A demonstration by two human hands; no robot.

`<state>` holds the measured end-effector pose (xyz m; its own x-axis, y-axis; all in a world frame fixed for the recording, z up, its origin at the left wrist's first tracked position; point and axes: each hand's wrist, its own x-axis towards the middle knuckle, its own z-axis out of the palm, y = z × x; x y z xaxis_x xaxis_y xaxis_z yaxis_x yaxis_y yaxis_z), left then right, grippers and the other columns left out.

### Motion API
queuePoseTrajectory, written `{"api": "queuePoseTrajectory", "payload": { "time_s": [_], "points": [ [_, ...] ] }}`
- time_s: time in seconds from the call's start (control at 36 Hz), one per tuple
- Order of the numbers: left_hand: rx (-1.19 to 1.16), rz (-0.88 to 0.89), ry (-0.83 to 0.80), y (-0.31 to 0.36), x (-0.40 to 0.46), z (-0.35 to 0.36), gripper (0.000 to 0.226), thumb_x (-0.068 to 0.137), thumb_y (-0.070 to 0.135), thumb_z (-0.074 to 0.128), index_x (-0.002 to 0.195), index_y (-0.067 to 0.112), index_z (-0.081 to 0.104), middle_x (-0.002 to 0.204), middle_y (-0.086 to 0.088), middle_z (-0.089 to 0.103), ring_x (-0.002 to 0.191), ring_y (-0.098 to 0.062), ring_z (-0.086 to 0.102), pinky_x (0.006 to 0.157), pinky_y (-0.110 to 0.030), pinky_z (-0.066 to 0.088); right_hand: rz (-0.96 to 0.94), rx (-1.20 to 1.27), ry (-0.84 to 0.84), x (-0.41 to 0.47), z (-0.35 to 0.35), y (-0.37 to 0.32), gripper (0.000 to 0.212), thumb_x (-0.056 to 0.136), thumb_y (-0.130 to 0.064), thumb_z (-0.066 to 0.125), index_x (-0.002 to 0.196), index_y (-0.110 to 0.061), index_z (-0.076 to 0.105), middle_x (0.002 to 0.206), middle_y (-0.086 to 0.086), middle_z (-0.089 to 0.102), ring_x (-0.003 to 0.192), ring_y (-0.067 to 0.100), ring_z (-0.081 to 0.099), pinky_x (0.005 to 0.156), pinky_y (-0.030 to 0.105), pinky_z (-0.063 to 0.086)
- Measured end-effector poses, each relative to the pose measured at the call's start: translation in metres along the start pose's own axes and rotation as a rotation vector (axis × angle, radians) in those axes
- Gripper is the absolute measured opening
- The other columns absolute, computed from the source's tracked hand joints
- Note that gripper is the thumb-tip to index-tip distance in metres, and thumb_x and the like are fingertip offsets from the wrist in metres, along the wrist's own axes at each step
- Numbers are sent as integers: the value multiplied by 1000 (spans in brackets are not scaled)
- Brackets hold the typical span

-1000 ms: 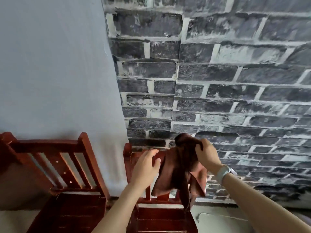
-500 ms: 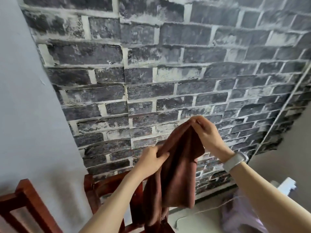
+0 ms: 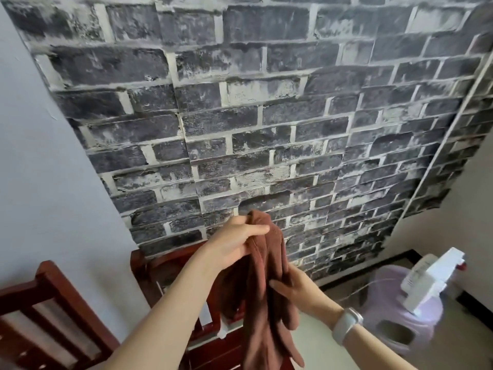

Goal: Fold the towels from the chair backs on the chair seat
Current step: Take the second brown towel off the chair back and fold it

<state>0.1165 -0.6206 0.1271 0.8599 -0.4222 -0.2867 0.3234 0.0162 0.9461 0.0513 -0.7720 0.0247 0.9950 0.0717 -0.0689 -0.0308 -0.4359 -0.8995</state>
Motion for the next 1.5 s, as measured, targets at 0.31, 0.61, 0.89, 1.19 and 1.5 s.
{"api": "queuePoseTrajectory", "payload": {
  "time_s": [0.31,0.61,0.89,1.19,1.5],
  "points": [
    [302,-71,188,-70,-31,-15,42,80,24,70,117,17,51,101,3,69,95,-13,65,92,-41,51,-70,-93,194,4,-5,-2,11,83,-8,57,88,-16,62,77,-6,64,72,6,58,63,18,44],
    [695,451,420,-62,-31,-1,28,87,-3,41,99,19,54,101,8,58,91,-2,51,75,1,32,-24,-308,-106,-11,-24,13,12,84,-24,64,81,-17,55,77,-3,60,74,11,53,68,26,41],
    [712,445,391,-51,-36,-12,41,84,-6,40,83,33,55,93,14,62,91,-2,55,74,-2,35,222,-317,393,-17,-35,60,19,87,-27,59,85,-9,59,86,11,60,86,31,58,67,31,37],
    [418,454,340,-37,-45,6,38,92,-1,37,93,29,60,89,8,66,70,-7,56,68,-20,41,685,785,47,-14,25,63,47,85,-61,43,106,-19,49,106,2,52,111,22,45,100,48,34],
    [121,412,390,-39,-62,-30,46,93,-6,35,86,27,66,94,4,69,91,-16,62,88,-38,47,715,696,-300,16,72,58,65,77,-66,51,118,-15,48,123,6,53,116,24,47,94,44,36]
  ]
}}
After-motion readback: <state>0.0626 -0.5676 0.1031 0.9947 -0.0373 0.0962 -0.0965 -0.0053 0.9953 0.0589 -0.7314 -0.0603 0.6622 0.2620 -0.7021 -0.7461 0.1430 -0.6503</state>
